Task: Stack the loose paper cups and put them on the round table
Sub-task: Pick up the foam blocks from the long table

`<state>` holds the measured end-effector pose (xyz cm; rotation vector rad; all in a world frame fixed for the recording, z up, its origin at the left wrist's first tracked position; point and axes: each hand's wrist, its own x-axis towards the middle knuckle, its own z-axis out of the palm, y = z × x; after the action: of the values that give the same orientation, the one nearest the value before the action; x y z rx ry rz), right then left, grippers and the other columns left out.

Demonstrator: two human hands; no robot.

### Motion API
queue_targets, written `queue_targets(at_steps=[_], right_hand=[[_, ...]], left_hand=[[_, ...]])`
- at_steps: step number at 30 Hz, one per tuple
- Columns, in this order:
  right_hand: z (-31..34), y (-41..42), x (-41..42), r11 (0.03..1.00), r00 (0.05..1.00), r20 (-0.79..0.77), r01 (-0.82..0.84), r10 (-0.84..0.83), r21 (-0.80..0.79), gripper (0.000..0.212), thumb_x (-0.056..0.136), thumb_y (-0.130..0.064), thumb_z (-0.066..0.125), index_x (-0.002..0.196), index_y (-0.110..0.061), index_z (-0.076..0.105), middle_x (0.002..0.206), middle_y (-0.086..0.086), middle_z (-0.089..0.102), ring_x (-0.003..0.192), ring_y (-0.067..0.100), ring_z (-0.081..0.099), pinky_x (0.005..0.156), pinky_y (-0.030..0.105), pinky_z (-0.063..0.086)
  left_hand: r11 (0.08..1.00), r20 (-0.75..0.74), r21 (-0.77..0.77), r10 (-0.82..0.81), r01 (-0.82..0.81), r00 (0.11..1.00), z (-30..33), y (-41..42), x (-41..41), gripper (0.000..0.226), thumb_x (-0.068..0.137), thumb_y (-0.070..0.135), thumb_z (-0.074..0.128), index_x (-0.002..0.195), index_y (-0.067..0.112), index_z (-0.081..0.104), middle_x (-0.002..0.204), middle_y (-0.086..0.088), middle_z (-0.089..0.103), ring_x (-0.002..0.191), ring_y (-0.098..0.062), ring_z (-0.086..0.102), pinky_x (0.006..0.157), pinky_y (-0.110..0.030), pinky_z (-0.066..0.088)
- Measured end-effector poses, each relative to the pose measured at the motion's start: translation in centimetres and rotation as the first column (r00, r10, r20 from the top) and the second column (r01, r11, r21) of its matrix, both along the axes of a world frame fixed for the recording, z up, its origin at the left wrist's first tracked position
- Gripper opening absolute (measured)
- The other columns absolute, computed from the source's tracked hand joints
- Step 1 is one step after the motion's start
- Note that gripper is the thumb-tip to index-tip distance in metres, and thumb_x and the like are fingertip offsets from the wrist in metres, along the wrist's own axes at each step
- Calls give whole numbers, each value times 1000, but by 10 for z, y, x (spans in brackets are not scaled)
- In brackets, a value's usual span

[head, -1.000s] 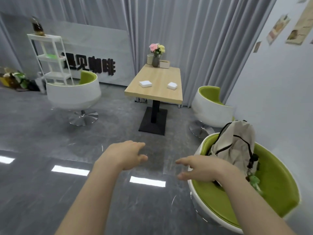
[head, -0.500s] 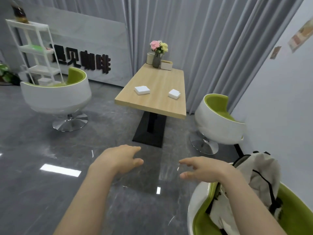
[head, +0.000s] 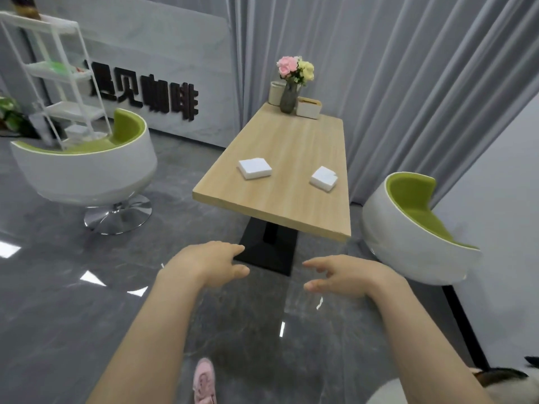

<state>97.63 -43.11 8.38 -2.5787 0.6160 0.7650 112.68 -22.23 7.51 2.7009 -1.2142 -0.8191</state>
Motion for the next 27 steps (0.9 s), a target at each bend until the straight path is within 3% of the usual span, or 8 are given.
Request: queue_targets(at_steps=[3, 8, 12, 17, 22, 27], right_hand=[[-3, -30, 64, 1000, 1000, 21, 21, -21, 7, 64, 87, -60, 53, 145, -42, 31, 145, -10, 44, 129, 11, 45, 105, 30, 36], [-4, -78, 164, 996, 996, 45, 72, -75, 61, 63, 90, -53, 54, 146, -35, 32, 148, -9, 41, 131, 11, 42, 104, 27, 35], [-21, -114, 217, 979, 975, 111, 200, -194, -43, 65, 91, -53, 51, 148, -35, 25, 151, -5, 35, 135, 17, 39, 106, 37, 37], [-55, -171, 271, 902, 902, 217, 408, -373, -142, 69, 93, -50, 49, 151, -36, 13, 155, 3, 23, 135, 25, 36, 98, 43, 42], [-95, -244, 321, 841, 847, 258, 514, -465, -170, 71, 91, -55, 51, 149, -39, 15, 159, 7, 8, 143, 30, 17, 103, 54, 37], [-133, -313, 359, 803, 832, 145, 555, -536, -217, 81, 85, -73, 39, 150, -42, 1, 160, 5, -14, 146, 34, -2, 107, 62, 26]], left_hand=[[1000, 14, -7, -9, 9, 1000, 0, -32, 71, 61, 96, 54, 43, 151, 35, 22, 155, 5, 31, 141, -16, 31, 107, -37, 34], [999, 80, -8, -38, 39, 996, 6, -92, 185, 49, 97, 48, 42, 141, 26, 40, 141, 0, 47, 126, -20, 47, 89, -34, 39], [998, 56, 11, -68, 68, 996, 0, -143, 248, 58, 98, 48, 43, 151, 32, 24, 153, 4, 33, 135, -19, 39, 97, -33, 36], [995, 65, 5, -98, 97, 993, -28, -206, 311, 62, 98, 46, 45, 151, 37, 16, 153, 2, 30, 126, -21, 48, 86, -32, 42], [994, 59, -75, -71, 76, 996, -75, -274, 361, 66, 96, 48, 47, 151, 43, 11, 160, 1, 11, 134, -23, 40, 97, -37, 43], [990, 145, 1, -141, 143, 979, -127, -330, 404, 80, 89, 61, 50, 149, 48, 0, 162, -4, -1, 143, -25, 24, 110, -47, 27]])
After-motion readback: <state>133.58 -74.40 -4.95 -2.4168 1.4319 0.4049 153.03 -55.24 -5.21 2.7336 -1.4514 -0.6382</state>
